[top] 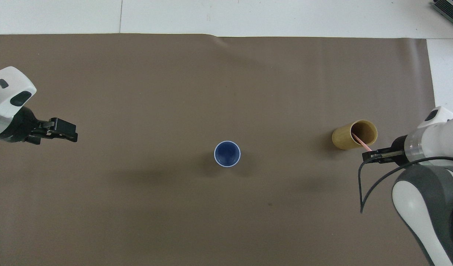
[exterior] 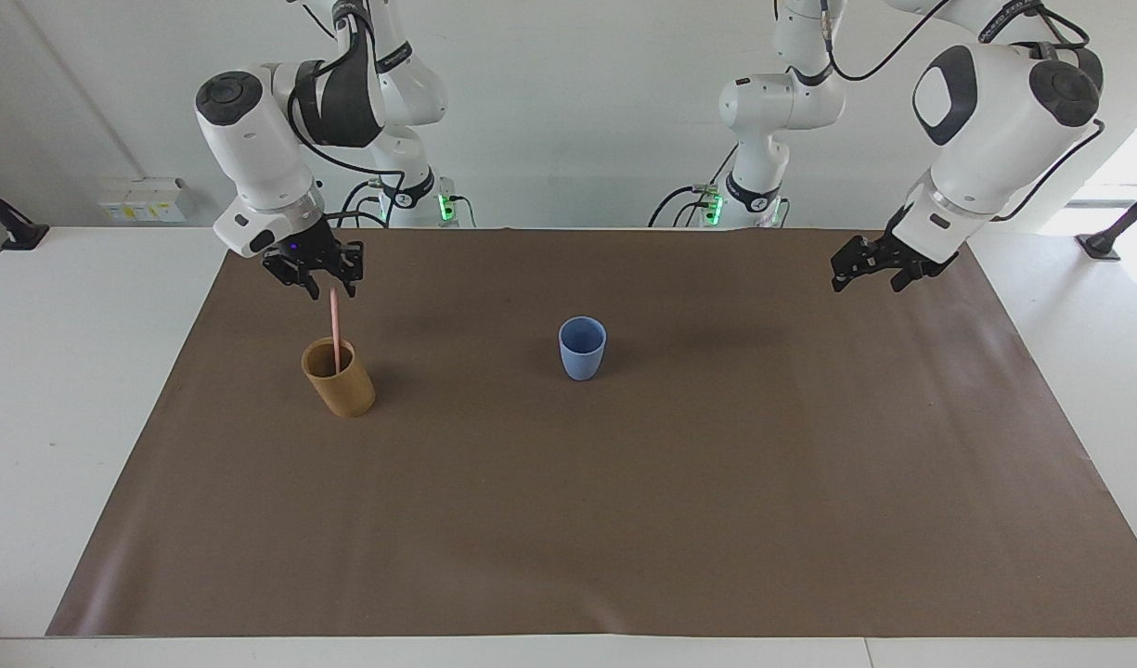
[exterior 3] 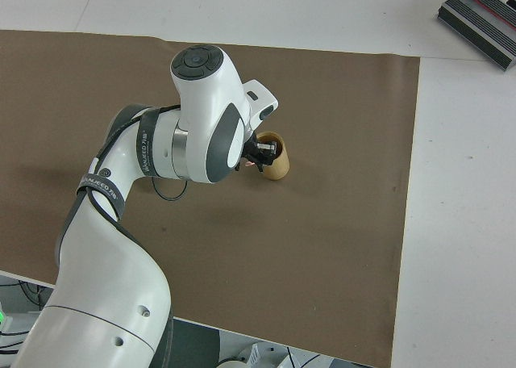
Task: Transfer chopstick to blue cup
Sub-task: 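Release the blue cup and withdraw the left gripper while the right gripper reaches the stick, then grasp the pink stick in the tan cup with the right gripper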
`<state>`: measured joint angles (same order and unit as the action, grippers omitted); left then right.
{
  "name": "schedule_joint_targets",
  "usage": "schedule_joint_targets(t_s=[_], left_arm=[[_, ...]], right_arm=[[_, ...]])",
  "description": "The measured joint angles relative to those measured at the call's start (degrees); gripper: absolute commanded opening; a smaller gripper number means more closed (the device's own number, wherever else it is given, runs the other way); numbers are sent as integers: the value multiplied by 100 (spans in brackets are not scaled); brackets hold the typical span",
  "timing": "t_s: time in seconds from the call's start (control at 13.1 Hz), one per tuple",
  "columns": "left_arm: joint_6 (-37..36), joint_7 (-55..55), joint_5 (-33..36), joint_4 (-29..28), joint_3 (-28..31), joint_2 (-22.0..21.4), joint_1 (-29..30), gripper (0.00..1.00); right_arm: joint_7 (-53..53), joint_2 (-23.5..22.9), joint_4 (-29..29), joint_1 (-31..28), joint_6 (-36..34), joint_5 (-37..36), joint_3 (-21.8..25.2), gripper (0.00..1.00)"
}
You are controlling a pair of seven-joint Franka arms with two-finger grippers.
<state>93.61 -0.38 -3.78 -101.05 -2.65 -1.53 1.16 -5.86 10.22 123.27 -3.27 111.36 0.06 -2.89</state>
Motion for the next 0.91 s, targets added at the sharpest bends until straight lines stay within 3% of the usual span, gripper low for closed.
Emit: schedule_joint_targets(t_s=[0.08,0.15,0.23,0.76,0.91], left_arm=[[-109,67,124,141,0,-15,65,100],[-231,91,212,297,-1,-14,83,100],[-350,93,250,461,-7,-10,83,100],[-1063,93,266,1266,-34,-22,83,100],[-1063,93,266,1288,-48,-52,83,100]], right_arm=[[-2,0,3,5,76,0,-2,17],[-2,0,7,8,175,0,-4,4],[-2,0,8,8,256,0,-5,0],[-2,125,-208,9,167,0,-12,0],[-2,142,-540,12,-309,0,-30,0]])
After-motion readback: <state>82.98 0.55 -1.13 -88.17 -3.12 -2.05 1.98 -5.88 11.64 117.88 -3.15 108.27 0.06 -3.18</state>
